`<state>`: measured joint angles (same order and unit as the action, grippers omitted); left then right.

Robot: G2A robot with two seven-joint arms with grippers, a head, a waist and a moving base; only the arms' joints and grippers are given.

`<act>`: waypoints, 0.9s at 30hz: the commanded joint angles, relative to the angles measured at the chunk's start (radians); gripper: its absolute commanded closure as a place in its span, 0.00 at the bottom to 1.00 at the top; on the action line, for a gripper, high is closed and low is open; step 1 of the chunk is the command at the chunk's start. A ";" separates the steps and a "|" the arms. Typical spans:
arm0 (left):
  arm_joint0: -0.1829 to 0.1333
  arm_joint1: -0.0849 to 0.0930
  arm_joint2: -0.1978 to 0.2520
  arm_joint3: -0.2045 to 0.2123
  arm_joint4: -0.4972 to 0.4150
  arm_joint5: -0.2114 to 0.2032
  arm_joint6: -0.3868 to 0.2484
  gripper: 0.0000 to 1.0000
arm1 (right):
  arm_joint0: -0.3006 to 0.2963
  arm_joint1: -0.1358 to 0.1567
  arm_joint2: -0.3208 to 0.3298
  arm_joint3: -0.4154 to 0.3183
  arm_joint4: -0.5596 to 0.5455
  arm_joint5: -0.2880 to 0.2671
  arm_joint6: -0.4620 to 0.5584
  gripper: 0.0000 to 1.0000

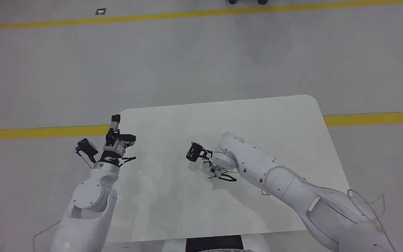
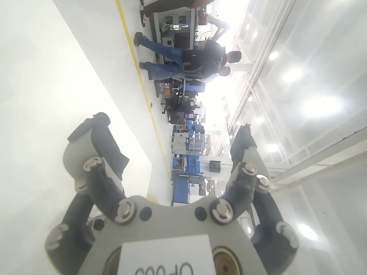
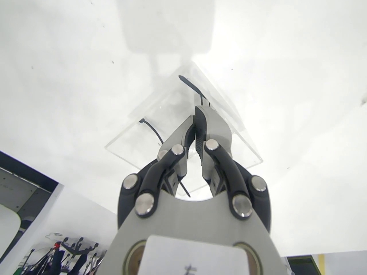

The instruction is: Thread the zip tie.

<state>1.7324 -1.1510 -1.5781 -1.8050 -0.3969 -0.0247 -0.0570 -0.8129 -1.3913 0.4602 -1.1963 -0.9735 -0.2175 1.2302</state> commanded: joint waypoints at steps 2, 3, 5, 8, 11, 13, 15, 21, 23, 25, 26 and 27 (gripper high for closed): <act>0.000 0.000 0.000 0.000 0.000 0.000 0.000 0.00 | -0.001 -0.002 0.003 -0.004 -0.008 0.002 0.003 0.85; 0.000 0.000 0.000 0.000 0.000 0.000 0.000 0.00 | -0.003 -0.002 0.004 -0.006 -0.013 0.004 0.003 0.83; 0.000 0.000 0.000 0.000 0.000 0.000 0.000 0.00 | -0.005 -0.002 0.006 -0.011 -0.022 0.009 0.004 0.76; 0.000 0.000 0.000 0.000 0.000 0.000 0.000 0.00 | -0.011 -0.002 0.010 -0.019 -0.031 0.013 0.008 0.76; 0.000 0.000 0.000 0.000 0.000 0.000 0.000 0.00 | -0.018 -0.003 0.014 -0.022 -0.035 0.013 0.014 0.77; 0.000 0.000 0.000 0.000 0.000 0.000 0.000 0.00 | -0.021 -0.004 0.017 -0.021 -0.037 0.013 0.015 0.77; 0.000 0.000 0.000 0.000 0.000 0.000 0.000 0.00 | -0.022 -0.005 0.019 -0.020 -0.038 0.012 0.016 0.78; 0.000 0.000 0.000 0.000 0.000 0.000 0.000 0.00 | -0.024 -0.010 0.026 -0.011 -0.030 0.006 0.026 0.80; 0.000 0.000 0.000 0.000 0.000 0.000 0.000 0.00 | -0.022 -0.013 0.028 -0.005 -0.024 -0.001 0.028 0.90; 0.000 0.000 0.000 0.000 0.000 0.000 0.000 0.00 | -0.022 -0.015 0.028 -0.002 -0.022 -0.004 0.030 0.96; 0.000 0.000 0.000 0.000 0.000 0.000 0.000 0.00 | -0.021 -0.017 0.028 -0.002 -0.022 -0.005 0.031 1.00; 0.000 0.000 0.000 0.000 0.000 0.000 0.000 0.00 | -0.021 -0.018 0.028 -0.002 -0.022 -0.005 0.034 1.00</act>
<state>1.7324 -1.1510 -1.5781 -1.8050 -0.3969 -0.0247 -0.0570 -0.8344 -1.4077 0.4883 -1.1976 -0.9954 -0.2225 1.2617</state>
